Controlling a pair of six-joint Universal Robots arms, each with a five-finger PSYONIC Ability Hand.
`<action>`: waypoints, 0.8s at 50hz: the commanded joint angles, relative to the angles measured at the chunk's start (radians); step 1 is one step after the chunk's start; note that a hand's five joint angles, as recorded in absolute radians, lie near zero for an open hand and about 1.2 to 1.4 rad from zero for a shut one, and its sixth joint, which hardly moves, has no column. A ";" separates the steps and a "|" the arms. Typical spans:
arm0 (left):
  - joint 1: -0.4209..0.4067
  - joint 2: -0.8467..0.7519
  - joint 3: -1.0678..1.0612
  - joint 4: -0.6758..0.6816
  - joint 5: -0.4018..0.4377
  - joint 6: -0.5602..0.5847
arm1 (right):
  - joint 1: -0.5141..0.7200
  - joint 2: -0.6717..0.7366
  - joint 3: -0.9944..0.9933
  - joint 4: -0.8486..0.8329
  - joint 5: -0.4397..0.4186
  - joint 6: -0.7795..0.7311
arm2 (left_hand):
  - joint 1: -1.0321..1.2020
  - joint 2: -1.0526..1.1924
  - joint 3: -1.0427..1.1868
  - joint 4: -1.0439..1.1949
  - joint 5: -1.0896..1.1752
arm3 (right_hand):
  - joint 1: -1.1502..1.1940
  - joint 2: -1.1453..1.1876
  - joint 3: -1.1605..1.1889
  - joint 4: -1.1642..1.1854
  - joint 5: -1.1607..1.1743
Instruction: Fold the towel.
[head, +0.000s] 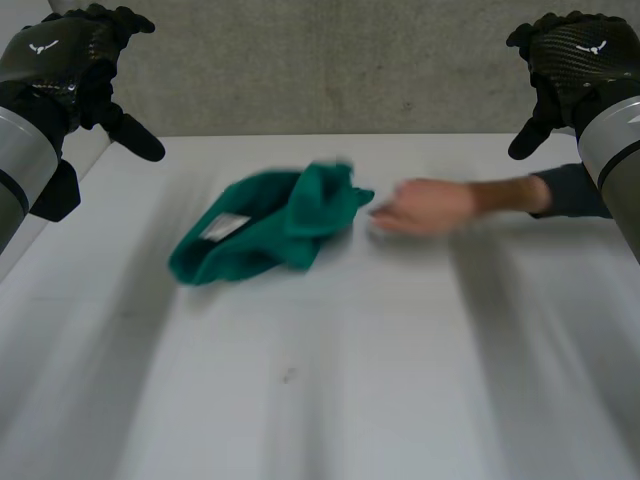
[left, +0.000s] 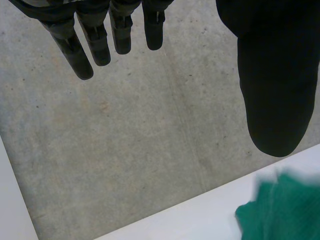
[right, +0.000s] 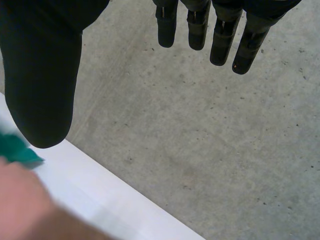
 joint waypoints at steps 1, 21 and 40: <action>-0.002 -0.001 0.001 0.003 -0.001 0.000 | 0.001 0.002 0.003 0.001 -0.018 -0.001 | -0.033 -0.033 -0.039 -0.034 -0.043 | 0.006 -0.043 -0.034 -0.052 -0.057; -0.008 -0.124 0.008 0.000 -0.001 0.002 | 0.000 0.010 0.006 0.041 -0.158 -0.057 | -0.004 -0.003 -0.010 -0.004 -0.013 | 0.006 -0.043 -0.034 -0.052 -0.057; -0.012 -0.710 0.298 0.167 0.013 0.373 | 0.110 0.154 0.041 0.135 -0.175 -0.301 | 0.187 0.187 0.181 0.186 0.177 | 0.006 -0.043 -0.034 -0.052 -0.057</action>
